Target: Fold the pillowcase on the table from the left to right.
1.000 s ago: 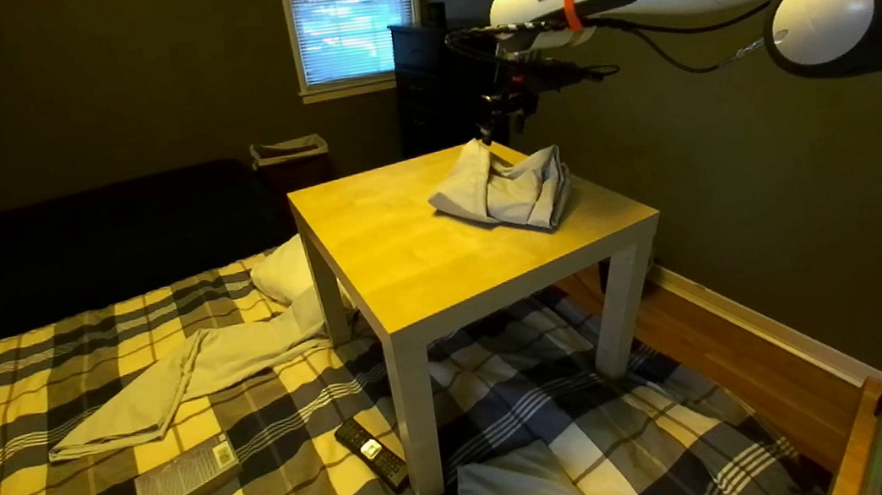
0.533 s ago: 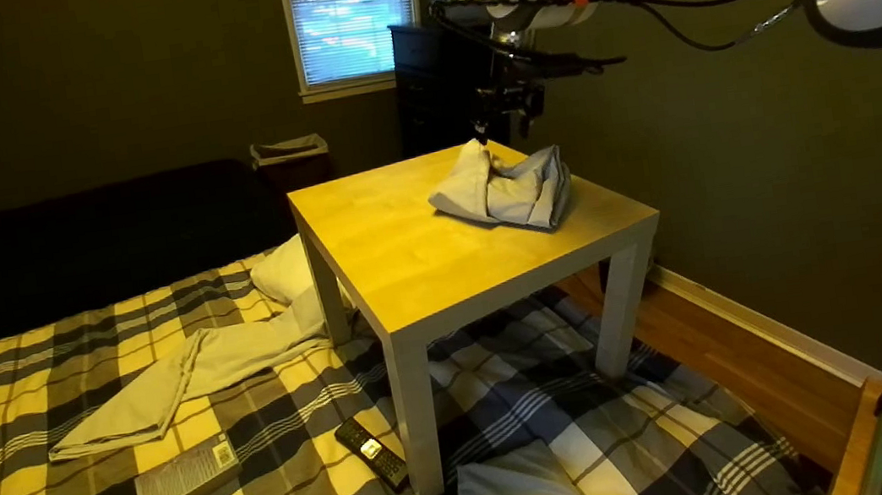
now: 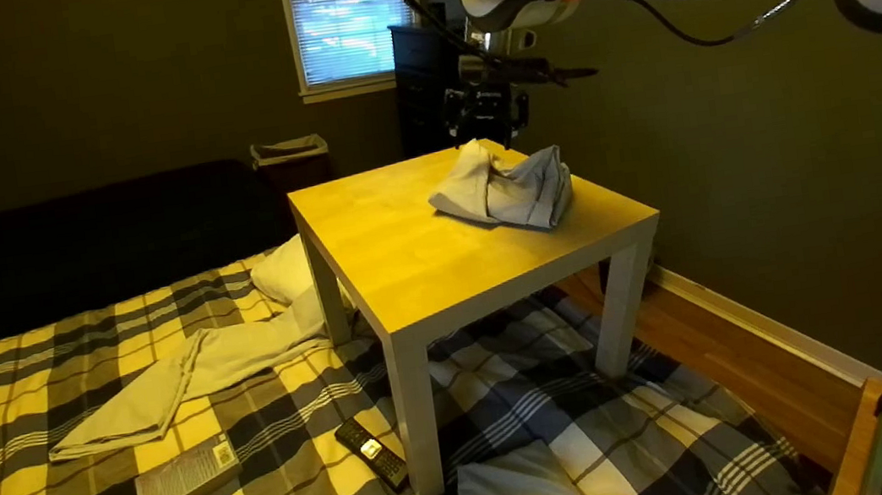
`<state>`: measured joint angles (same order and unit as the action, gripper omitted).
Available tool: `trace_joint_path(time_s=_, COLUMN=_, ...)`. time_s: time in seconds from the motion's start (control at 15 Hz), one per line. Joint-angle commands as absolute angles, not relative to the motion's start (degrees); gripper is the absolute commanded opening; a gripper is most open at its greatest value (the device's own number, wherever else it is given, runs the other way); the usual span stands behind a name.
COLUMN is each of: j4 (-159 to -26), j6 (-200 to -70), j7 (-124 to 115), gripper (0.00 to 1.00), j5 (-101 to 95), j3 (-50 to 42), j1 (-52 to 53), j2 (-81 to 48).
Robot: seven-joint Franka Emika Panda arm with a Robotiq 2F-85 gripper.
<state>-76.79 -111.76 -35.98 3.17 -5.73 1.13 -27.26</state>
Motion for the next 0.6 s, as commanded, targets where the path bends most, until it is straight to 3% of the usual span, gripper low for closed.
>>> trace_joint_path(time_s=0.0, j4=-80.1, j6=-117.8, j7=-39.6, gripper=1.00, j5=5.2, j3=-5.2, j1=1.0, j2=-27.0)
trace_joint_path(time_s=0.53, j4=-77.2, j6=-117.3, j7=-46.6, gripper=1.00, j5=-1.1, j3=-8.0, j1=3.6, j2=-29.0)
